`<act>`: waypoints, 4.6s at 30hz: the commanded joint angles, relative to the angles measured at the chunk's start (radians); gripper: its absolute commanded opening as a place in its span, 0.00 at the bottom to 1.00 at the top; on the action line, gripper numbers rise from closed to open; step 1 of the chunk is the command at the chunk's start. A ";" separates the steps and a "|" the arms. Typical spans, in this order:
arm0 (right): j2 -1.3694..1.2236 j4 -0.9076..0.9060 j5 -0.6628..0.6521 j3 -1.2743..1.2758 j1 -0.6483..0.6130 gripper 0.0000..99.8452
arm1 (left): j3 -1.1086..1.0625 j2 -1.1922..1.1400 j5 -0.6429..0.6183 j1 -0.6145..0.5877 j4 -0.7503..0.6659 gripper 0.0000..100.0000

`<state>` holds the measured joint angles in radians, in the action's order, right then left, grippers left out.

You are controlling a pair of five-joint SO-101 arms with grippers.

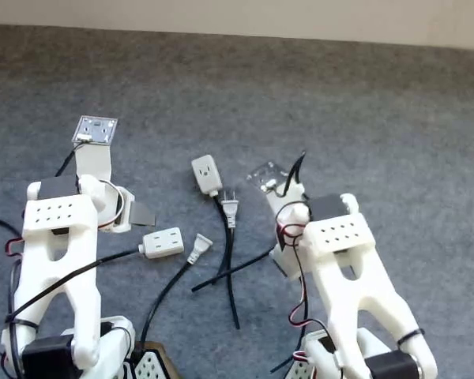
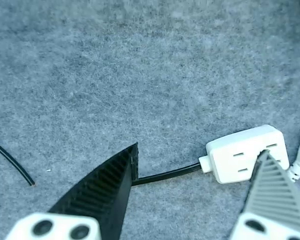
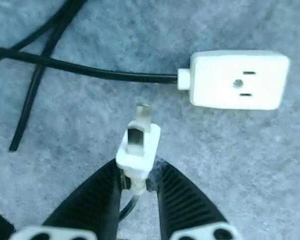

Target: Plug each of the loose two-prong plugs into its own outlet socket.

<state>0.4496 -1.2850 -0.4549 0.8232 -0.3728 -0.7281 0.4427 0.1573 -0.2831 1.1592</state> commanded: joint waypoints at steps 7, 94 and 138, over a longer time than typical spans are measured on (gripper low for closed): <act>-0.061 0.263 0.091 0.228 0.005 0.15 | 0.027 -0.001 -0.003 -0.010 0.003 0.36; 0.294 0.150 0.298 -0.074 -0.599 0.01 | -0.424 0.924 0.126 0.300 -0.020 0.40; 0.194 -0.111 0.307 -0.581 -0.429 0.01 | -0.550 0.921 0.126 0.450 -0.028 0.40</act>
<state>0.6352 -1.3986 -0.1588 0.3429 -0.8286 -1.2635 1.3740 0.2846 0.1220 1.1178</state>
